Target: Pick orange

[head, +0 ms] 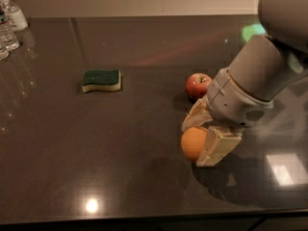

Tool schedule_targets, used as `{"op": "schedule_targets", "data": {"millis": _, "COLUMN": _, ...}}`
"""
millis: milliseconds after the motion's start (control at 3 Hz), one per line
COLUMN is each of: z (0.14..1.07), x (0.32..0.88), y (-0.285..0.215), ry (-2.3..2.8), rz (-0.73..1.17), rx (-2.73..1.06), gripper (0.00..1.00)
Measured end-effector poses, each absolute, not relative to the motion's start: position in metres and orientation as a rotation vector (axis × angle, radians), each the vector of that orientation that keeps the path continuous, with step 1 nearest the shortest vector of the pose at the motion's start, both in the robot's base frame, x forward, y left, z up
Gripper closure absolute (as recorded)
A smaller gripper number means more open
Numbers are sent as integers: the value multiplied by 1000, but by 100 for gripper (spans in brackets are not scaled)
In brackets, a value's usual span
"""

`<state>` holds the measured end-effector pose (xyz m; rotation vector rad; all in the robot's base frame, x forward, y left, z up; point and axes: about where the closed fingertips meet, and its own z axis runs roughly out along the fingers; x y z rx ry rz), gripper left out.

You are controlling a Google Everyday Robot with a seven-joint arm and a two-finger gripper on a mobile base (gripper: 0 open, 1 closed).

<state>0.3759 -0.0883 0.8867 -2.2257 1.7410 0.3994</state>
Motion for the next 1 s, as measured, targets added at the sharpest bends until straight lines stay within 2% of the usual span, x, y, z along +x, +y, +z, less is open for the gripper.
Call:
{"op": "schedule_targets", "data": {"millis": 333, "z": 959, "x": 412, "y": -100, "ry": 1732, "rz": 425, "rx": -2122, "gripper": 100}}
{"op": "schedule_targets", "data": {"millis": 1000, "z": 1002, "x": 424, "y": -98, "ry": 1655, "rz": 423, "rx": -2057, "gripper": 100}}
